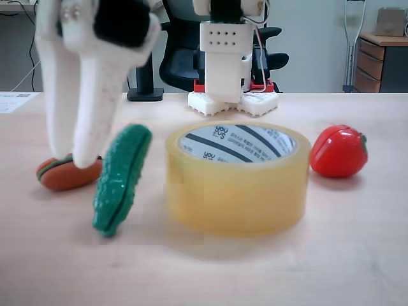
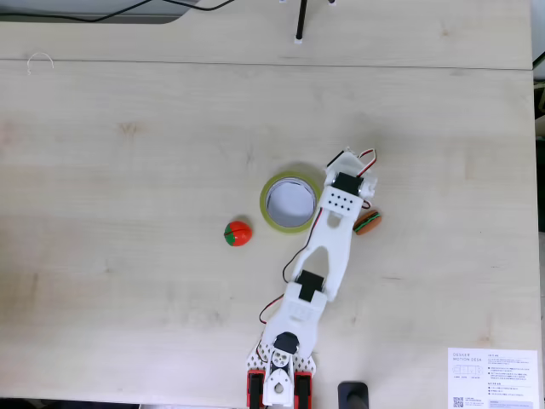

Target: Grasp a cucumber and put it in the hole.

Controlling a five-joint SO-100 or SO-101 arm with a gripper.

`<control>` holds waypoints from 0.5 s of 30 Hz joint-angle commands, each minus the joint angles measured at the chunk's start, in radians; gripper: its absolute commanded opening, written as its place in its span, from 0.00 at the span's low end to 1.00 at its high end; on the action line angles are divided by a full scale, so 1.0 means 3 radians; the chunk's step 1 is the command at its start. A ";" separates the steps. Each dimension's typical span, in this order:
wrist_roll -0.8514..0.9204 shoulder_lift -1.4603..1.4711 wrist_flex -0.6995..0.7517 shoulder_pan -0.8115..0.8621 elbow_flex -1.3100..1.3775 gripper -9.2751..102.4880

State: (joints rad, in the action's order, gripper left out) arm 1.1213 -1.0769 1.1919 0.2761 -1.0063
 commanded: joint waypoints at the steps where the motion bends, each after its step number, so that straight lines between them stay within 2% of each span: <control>1: 0.0000 -0.0568 0.0066 -0.0005 0.0077 0.17; 9: 0.0026 -0.0644 0.0220 -0.0005 0.0072 0.19; 15: 0.0245 -0.0920 0.0312 0.0015 -0.0383 0.22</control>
State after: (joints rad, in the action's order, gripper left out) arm 1.1351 -1.1934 1.2594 0.2761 -1.0937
